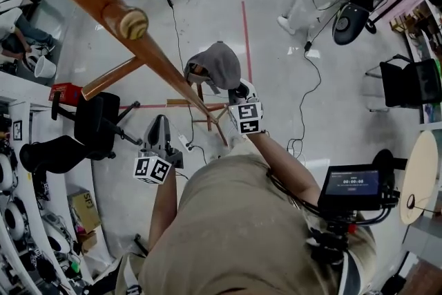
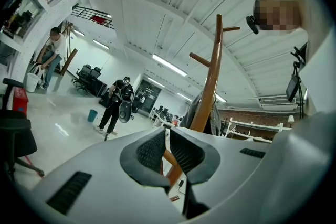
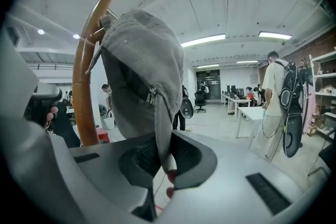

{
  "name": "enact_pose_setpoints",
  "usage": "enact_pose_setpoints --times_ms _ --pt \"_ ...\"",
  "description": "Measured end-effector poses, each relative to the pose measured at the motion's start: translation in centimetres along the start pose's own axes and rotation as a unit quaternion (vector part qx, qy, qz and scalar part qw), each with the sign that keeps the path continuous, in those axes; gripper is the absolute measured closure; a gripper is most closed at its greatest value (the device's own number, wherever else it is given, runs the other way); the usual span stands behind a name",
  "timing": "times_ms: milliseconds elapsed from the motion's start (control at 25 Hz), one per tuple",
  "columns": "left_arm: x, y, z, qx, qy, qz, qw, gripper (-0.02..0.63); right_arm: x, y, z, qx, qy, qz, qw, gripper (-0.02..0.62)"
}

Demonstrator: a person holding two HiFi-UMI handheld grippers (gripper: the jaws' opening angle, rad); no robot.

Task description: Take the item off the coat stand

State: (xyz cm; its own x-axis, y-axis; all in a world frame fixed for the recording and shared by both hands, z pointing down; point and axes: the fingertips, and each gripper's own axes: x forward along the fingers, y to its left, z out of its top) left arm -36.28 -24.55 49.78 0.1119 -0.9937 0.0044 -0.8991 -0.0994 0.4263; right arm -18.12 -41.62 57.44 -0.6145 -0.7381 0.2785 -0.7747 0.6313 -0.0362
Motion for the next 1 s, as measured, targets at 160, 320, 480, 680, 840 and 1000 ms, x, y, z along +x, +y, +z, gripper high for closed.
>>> enact_pose_setpoints --times_ms 160,320,480,680,840,1000 --pt "0.0 -0.4 1.1 0.000 -0.013 0.014 0.9998 0.584 -0.6 -0.2 1.0 0.000 -0.008 0.011 1.000 0.568" --pt "-0.7 -0.4 2.0 0.006 -0.025 0.031 0.9992 0.584 -0.7 0.1 2.2 0.001 -0.020 0.024 1.000 0.568" --pt "-1.0 0.0 2.1 0.008 -0.041 0.047 0.9980 0.584 -0.4 0.3 3.2 0.000 -0.027 0.047 0.999 0.568" --pt "-1.8 -0.1 2.7 0.012 -0.048 0.069 0.9964 0.584 -0.6 0.8 5.4 0.019 -0.037 0.071 0.997 0.568" --pt "-1.7 -0.4 2.7 0.014 -0.054 0.081 0.9952 0.584 -0.5 0.4 7.2 0.019 -0.045 0.086 0.995 0.568" --pt "-1.2 -0.8 2.9 0.017 -0.061 0.087 0.9942 0.584 -0.2 -0.3 8.2 0.022 -0.045 0.098 0.994 0.568"
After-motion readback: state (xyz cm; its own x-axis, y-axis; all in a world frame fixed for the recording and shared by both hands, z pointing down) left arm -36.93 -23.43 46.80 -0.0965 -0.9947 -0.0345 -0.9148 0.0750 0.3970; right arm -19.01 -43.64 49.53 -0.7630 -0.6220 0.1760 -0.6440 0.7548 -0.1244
